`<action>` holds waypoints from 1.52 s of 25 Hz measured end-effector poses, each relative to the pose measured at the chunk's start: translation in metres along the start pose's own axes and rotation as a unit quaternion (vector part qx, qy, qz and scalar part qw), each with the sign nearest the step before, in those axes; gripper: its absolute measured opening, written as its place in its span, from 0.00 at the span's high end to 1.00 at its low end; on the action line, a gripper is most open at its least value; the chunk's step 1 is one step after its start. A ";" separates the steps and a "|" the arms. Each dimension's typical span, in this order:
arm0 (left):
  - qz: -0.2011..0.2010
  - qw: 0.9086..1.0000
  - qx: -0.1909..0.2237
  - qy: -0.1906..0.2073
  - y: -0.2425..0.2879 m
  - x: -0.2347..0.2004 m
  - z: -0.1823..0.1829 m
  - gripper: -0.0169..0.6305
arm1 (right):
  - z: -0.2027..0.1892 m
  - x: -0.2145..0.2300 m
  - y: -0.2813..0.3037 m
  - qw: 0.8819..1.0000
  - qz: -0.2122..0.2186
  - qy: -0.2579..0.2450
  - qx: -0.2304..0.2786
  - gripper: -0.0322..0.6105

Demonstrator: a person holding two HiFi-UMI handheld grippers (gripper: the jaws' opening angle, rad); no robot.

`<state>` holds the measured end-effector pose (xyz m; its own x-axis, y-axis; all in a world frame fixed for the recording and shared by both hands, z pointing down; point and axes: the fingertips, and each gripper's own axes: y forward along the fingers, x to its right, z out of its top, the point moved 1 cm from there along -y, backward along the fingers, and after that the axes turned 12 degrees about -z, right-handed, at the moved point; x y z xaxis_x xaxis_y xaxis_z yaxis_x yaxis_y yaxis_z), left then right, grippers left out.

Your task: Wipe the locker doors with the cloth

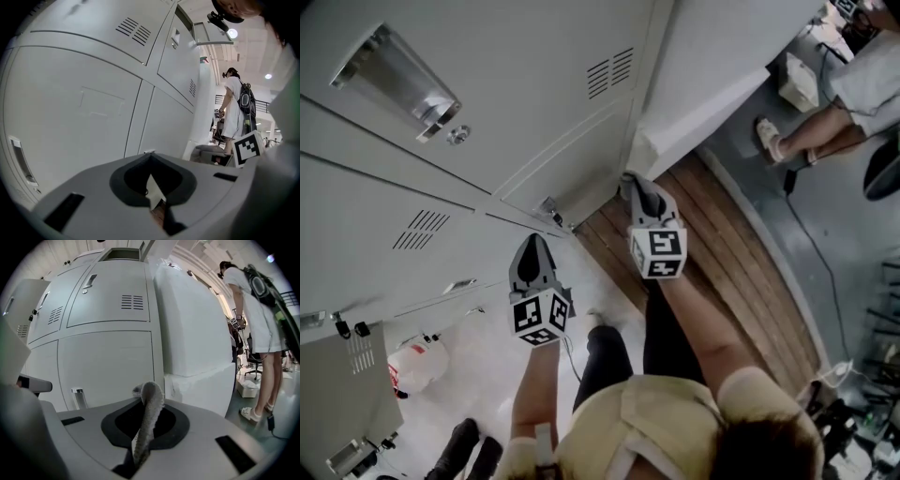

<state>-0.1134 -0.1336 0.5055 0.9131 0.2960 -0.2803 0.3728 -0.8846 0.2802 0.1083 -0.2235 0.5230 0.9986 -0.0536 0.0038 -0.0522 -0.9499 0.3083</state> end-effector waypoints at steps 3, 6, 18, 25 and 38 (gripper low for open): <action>0.002 1.000 0.004 0.003 -0.012 -0.002 0.008 0.99 | 0.005 0.003 -0.011 1.000 -0.007 -0.014 0.010 0.93; 0.010 1.000 0.010 0.004 -0.027 -0.005 0.016 0.99 | 0.013 0.002 -0.024 1.000 -0.011 -0.009 0.008 0.93; 0.017 0.999 0.035 0.019 -0.072 -0.001 0.041 0.99 | 0.045 -0.009 -0.079 1.000 -0.001 0.000 0.020 0.93; -0.009 0.998 0.036 0.042 -0.087 0.017 0.049 0.99 | 0.054 -0.013 -0.113 1.000 0.002 0.011 0.017 0.93; -0.020 0.998 0.041 0.044 -0.127 0.019 0.055 0.99 | 0.054 -0.043 -0.167 0.999 0.032 0.003 0.007 0.93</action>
<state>-0.1528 -0.0356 0.4138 0.9104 0.3583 -0.2068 0.3970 -0.8973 0.1929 0.0737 -0.0789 0.4196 0.9933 -0.1117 0.0291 -0.1153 -0.9487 0.2943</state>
